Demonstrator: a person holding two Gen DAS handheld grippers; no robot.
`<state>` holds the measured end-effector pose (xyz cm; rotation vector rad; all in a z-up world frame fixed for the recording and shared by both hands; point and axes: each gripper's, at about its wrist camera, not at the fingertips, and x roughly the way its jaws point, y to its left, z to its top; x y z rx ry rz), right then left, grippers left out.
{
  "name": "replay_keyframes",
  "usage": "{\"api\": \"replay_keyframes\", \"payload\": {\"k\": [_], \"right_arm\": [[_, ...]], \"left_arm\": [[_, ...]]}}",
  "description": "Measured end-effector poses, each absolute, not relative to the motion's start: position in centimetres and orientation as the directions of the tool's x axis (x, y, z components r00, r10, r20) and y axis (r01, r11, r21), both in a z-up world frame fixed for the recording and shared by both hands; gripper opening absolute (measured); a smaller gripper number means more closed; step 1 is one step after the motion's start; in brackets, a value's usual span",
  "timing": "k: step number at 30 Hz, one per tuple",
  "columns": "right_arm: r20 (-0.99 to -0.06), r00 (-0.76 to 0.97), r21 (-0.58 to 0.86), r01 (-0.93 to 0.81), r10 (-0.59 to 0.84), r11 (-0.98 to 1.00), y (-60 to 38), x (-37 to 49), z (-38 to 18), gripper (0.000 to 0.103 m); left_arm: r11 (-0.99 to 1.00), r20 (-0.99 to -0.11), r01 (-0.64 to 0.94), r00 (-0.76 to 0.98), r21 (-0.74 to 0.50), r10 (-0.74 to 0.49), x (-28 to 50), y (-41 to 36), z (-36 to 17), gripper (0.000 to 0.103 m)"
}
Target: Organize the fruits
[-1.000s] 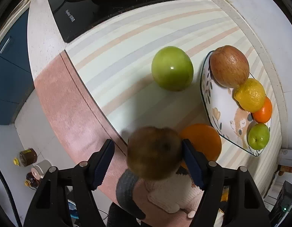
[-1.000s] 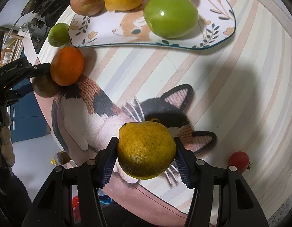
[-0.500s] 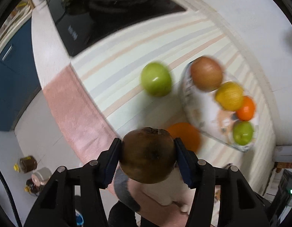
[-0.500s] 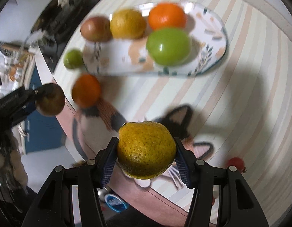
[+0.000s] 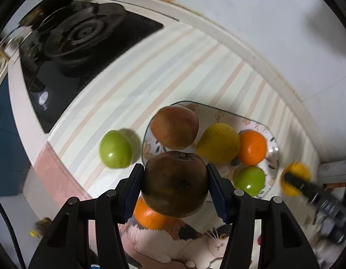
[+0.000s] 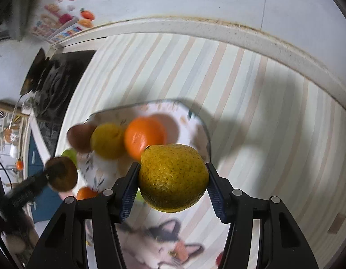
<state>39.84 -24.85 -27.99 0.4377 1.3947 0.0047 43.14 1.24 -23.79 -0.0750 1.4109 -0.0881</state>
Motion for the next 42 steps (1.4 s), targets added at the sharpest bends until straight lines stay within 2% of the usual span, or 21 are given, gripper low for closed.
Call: {"api": "replay_keyframes", "payload": {"k": [5, 14, 18, 20, 22, 23, 25, 27, 34, 42], "right_arm": [[-0.959, 0.147, 0.275, 0.273, 0.242, 0.922, -25.5, 43.0, -30.2, 0.060], [-0.962, 0.078, 0.273, 0.294, 0.262, 0.916, -26.2, 44.4, -33.2, 0.062], [-0.957, 0.082, 0.289, 0.299, 0.277, 0.910, -26.6, 44.5, -32.8, 0.078], [-0.960, 0.085, 0.281, 0.288, 0.268, 0.915, -26.5, 44.3, -32.3, 0.078], [-0.964, 0.082, 0.267, 0.268, 0.255, 0.926, -26.2, 43.8, -31.7, 0.079], [-0.965, 0.080, 0.262, 0.259, 0.249, 0.930, -26.0, 43.6, -31.5, 0.080], [-0.970, 0.075, 0.242, 0.228, 0.231, 0.943, -25.3, 43.0, -31.1, 0.092], [-0.975, 0.075, 0.219, 0.201, 0.208, 0.955, -24.7, 42.4, -30.6, 0.094], [-0.985, 0.101, 0.149, 0.100, 0.139, 0.984, -21.8, 38.4, -28.1, 0.094], [-0.977, 0.162, 0.154, 0.100, 0.137, 0.983, -19.3, 33.3, -24.3, 0.094]], "left_arm": [[0.997, -0.993, 0.047, 0.096, -0.058, -0.062, 44.4, -0.1, -26.7, 0.054], [0.997, -0.998, 0.019, 0.011, -0.069, -0.069, 45.0, -0.1, -29.6, 0.054], [0.996, -0.996, 0.009, 0.000, -0.091, -0.091, 45.1, 0.1, -29.8, 0.055], [0.995, -0.995, -0.001, 0.006, -0.102, -0.102, 45.3, 0.0, -29.6, 0.056], [0.994, -0.994, -0.003, 0.039, -0.106, -0.106, 45.3, 0.1, -29.1, 0.063], [0.994, -0.993, -0.004, 0.049, -0.105, -0.105, 45.3, 0.1, -28.8, 0.070], [0.994, -0.993, -0.011, 0.059, -0.107, -0.107, 45.0, 0.4, -28.3, 0.078], [0.994, -0.993, -0.018, 0.065, -0.103, -0.102, 44.6, 0.5, -27.9, 0.088], [0.999, -0.993, -0.026, 0.111, -0.048, -0.045, 42.2, 1.4, -26.2, 0.089], [1.000, -0.981, 0.014, 0.195, -0.003, -0.005, 37.1, 1.5, -23.3, 0.089]]}}
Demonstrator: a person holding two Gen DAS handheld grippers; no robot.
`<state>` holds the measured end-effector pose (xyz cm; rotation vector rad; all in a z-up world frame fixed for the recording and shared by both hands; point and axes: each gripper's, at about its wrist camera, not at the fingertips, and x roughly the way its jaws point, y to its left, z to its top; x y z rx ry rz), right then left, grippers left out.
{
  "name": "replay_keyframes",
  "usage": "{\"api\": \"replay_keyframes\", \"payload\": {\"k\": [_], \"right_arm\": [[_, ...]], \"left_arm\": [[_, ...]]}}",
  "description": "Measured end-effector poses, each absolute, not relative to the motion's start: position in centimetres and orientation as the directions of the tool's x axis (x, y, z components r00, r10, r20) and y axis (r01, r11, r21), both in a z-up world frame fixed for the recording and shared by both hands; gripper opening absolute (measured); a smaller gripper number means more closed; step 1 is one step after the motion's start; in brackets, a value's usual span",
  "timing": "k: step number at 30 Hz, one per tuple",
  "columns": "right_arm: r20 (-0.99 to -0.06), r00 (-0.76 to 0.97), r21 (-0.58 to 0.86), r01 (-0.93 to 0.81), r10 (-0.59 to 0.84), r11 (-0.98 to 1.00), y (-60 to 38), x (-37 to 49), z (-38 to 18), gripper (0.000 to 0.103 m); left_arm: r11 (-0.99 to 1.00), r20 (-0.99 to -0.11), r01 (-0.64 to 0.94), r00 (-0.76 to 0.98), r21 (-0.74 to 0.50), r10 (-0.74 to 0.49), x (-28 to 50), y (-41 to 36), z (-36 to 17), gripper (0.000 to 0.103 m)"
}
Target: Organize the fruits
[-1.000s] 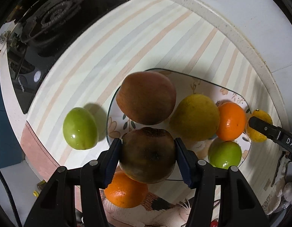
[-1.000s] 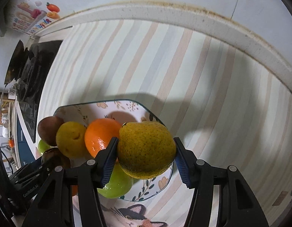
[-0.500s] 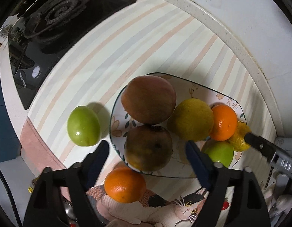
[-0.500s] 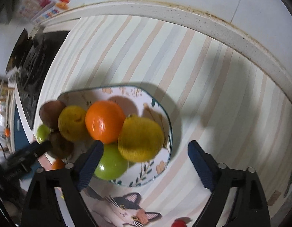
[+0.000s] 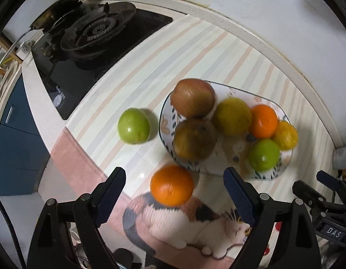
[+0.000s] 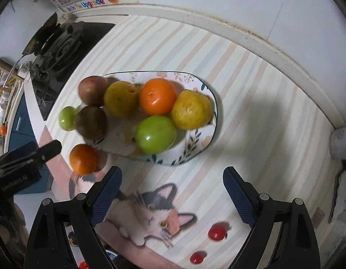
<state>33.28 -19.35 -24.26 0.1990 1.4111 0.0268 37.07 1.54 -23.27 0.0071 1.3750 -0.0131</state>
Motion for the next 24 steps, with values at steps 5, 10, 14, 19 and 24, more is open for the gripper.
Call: {"api": "replay_keyframes", "payload": {"k": [5, 10, 14, 19, 24], "right_arm": [[-0.972, 0.199, 0.151, 0.105, 0.128, 0.983, -18.5, 29.8, -21.2, 0.094], [-0.963, 0.241, 0.149, 0.096, 0.122, 0.984, -17.9, 26.5, -18.1, 0.094], [-0.952, 0.275, 0.164, 0.087, 0.134, 0.983, -17.5, 24.7, -15.7, 0.094], [-0.936, 0.323, 0.173, 0.081, 0.139, 0.982, -17.3, 22.5, -12.2, 0.094], [-0.921, 0.361, 0.184, 0.081, 0.143, 0.980, -17.2, 20.5, -9.1, 0.094]], "left_arm": [[0.999, -0.967, 0.043, 0.253, -0.003, -0.013, 33.7, 1.7, -20.5, 0.089], [0.998, -0.951, 0.060, 0.308, -0.015, -0.033, 31.1, 1.9, -17.5, 0.089], [0.997, -0.939, 0.074, 0.340, -0.034, -0.057, 29.2, 2.0, -15.0, 0.089], [0.993, -0.920, 0.107, 0.384, -0.041, -0.080, 26.9, 1.6, -11.8, 0.089], [0.988, -0.911, 0.145, 0.398, -0.052, -0.107, 24.9, 1.2, -9.6, 0.089]]}}
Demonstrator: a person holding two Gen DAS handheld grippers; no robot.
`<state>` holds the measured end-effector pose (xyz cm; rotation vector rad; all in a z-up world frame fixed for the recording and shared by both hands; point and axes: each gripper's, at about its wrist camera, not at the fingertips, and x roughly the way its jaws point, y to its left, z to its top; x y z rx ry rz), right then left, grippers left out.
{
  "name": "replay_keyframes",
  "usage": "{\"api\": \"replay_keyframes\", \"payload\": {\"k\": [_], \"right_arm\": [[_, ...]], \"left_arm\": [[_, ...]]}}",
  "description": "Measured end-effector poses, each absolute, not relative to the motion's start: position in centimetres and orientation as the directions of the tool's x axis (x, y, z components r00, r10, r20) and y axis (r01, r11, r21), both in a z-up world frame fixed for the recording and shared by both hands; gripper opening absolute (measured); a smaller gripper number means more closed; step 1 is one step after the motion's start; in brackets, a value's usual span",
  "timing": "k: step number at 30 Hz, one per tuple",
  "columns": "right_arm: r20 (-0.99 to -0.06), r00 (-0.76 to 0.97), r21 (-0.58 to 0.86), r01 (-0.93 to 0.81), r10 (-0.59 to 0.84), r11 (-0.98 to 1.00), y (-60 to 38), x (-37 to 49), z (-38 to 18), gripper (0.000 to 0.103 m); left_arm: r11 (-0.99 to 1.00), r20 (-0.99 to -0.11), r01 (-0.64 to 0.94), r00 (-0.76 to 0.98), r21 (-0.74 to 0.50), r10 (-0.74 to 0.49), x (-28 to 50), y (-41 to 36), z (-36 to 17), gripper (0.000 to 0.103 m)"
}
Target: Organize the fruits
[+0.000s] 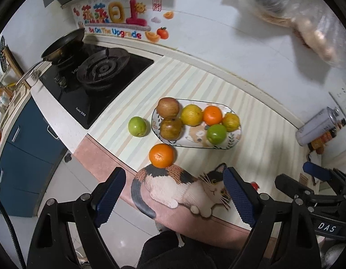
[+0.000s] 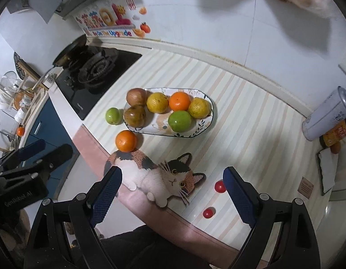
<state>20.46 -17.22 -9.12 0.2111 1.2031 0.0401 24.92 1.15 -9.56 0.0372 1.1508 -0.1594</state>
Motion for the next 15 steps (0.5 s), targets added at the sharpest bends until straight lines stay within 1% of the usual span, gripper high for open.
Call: {"api": "replay_keyframes", "payload": {"k": [8, 15], "right_arm": [[-0.907, 0.396, 0.190, 0.082, 0.143, 0.978, -17.3, 18.0, -5.9, 0.094], [-0.905, 0.401, 0.197, 0.093, 0.145, 0.976, -17.7, 17.3, -5.5, 0.094]], "left_arm": [[0.982, -0.896, 0.175, 0.422, -0.070, -0.139, 22.8, 0.6, -6.8, 0.089], [0.981, -0.889, 0.184, 0.436, -0.067, -0.142, 22.2, 0.5, -5.9, 0.089]]}}
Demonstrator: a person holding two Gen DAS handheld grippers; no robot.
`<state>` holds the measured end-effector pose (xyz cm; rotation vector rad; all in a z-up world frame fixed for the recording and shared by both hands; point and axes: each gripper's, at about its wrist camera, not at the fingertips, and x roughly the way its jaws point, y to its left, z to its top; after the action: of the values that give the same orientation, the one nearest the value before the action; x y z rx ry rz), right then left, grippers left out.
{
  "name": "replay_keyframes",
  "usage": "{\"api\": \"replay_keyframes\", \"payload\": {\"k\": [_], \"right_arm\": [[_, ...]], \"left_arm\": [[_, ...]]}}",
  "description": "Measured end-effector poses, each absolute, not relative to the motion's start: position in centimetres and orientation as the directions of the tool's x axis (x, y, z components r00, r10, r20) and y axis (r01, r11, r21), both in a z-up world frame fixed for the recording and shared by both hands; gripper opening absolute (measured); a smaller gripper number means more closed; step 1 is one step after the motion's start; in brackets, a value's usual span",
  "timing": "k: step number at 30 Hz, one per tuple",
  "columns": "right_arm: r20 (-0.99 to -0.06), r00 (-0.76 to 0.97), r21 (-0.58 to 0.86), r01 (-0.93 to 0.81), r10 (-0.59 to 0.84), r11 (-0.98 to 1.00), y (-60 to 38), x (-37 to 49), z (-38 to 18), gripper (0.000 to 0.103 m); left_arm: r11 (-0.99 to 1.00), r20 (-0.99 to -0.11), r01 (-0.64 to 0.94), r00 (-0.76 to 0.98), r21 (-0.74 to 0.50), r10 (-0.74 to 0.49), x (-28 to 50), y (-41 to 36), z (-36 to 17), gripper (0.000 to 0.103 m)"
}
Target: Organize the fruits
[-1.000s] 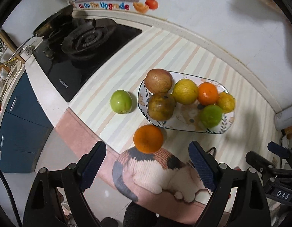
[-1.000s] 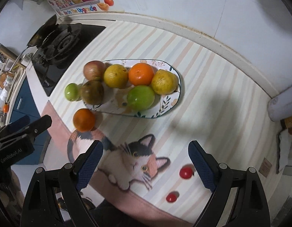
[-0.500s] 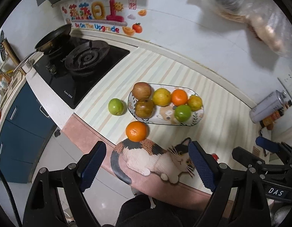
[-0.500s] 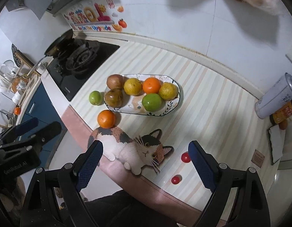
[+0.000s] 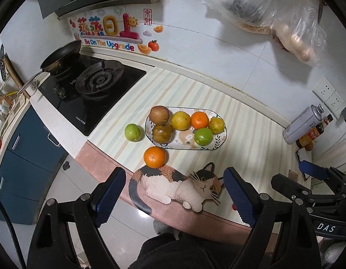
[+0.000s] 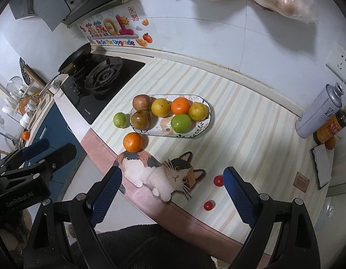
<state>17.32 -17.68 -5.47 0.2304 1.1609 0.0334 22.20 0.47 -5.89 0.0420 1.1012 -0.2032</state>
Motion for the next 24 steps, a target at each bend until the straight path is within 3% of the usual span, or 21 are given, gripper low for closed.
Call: {"api": "replay_keyframes", "payload": {"k": [8, 10, 19, 20, 22, 24], "right_arm": [[-0.903, 0.406, 0.207, 0.130, 0.138, 0.970, -18.4, 18.8, -6.9, 0.094], [-0.899, 0.410, 0.225, 0.132, 0.153, 0.965, -18.5, 19.5, -7.7, 0.094], [-0.901, 0.346, 0.306, 0.083, 0.260, 0.948, -14.1, 24.8, -15.3, 0.093], [-0.901, 0.326, 0.327, 0.077, 0.287, 0.942, -13.1, 25.8, -16.8, 0.093], [-0.903, 0.293, 0.351, 0.076, 0.315, 0.933, -11.4, 27.4, -19.5, 0.079], [-0.908, 0.245, 0.368, 0.078, 0.340, 0.926, -9.5, 29.2, -22.6, 0.079]], "left_arm": [[0.986, -0.898, 0.157, 0.422, -0.063, -0.124, 23.3, 0.9, -7.3, 0.090], [0.990, -0.900, 0.140, 0.425, -0.037, -0.093, 23.9, 1.2, -8.0, 0.103], [0.992, -0.889, -0.009, 0.443, 0.126, 0.117, 27.4, 6.0, -12.2, 0.103], [0.989, -0.889, -0.028, 0.435, 0.148, 0.145, 27.9, 6.8, -12.9, 0.103], [0.983, -0.893, -0.053, 0.412, 0.174, 0.181, 28.7, 8.2, -14.3, 0.103], [0.976, -0.896, -0.075, 0.387, 0.205, 0.218, 29.7, 9.5, -15.8, 0.103]]}}
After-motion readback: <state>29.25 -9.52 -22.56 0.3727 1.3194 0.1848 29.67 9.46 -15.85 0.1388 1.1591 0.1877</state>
